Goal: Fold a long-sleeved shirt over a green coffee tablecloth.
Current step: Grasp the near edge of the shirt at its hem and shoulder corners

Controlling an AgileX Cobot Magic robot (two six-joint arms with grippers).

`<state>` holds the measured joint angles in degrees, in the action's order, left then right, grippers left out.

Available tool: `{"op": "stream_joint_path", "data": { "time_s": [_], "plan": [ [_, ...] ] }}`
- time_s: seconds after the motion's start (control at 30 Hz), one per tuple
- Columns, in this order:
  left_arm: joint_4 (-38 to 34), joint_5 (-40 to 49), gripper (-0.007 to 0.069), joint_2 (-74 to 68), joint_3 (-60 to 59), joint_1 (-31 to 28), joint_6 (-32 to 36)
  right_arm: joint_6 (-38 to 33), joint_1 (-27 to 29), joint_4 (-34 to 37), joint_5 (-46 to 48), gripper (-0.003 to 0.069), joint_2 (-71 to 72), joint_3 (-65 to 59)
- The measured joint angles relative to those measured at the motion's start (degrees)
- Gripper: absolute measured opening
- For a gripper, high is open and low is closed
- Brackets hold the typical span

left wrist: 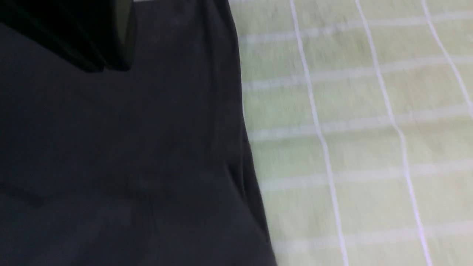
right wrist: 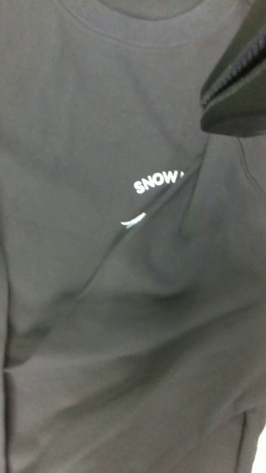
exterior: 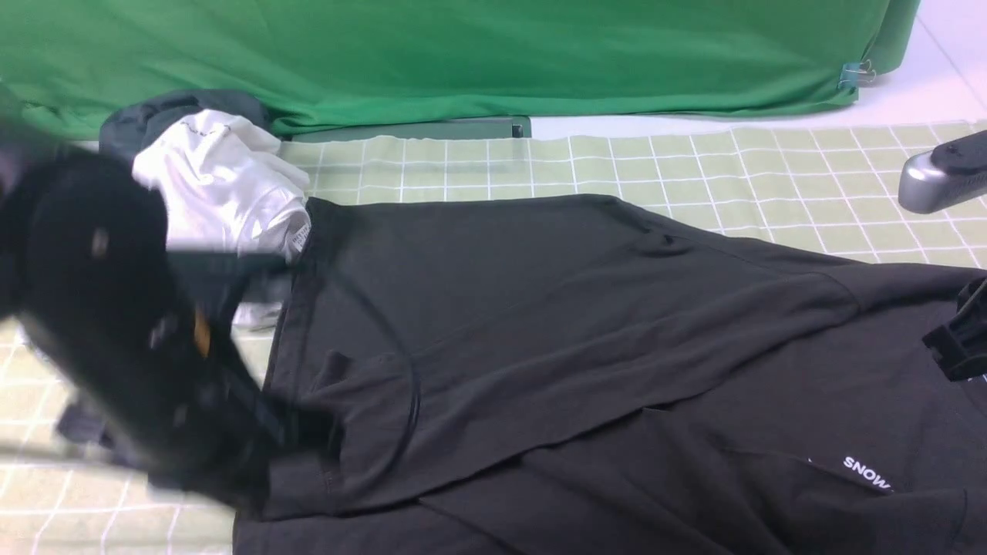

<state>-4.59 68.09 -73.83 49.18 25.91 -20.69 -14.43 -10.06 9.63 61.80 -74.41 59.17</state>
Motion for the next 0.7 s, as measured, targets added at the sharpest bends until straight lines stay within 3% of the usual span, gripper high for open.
{"op": "stream_joint_path", "data": {
  "time_s": [0.23,0.4,0.53,0.7],
  "plan": [
    [-2.78,-1.98,0.0141,2.25,-13.82,4.55,-2.05,-0.2,0.0,1.2,0.29,0.0018,0.93,-0.89],
    [-2.85,-9.45,0.0405,2.36,-20.96,5.54,-5.5,-0.63,0.0,1.38,-0.62,0.0018,1.0,-0.93],
    [-2.53,-15.12,0.0527,2.43,-24.01,5.53,-8.02,-0.73,0.0,1.62,-1.03,0.0018,1.0,-0.93],
    [-2.48,-17.39,0.0509,0.8,-24.95,5.53,-10.41,-2.21,0.0,3.3,-0.64,0.0018,1.0,-0.93]
  ]
}}
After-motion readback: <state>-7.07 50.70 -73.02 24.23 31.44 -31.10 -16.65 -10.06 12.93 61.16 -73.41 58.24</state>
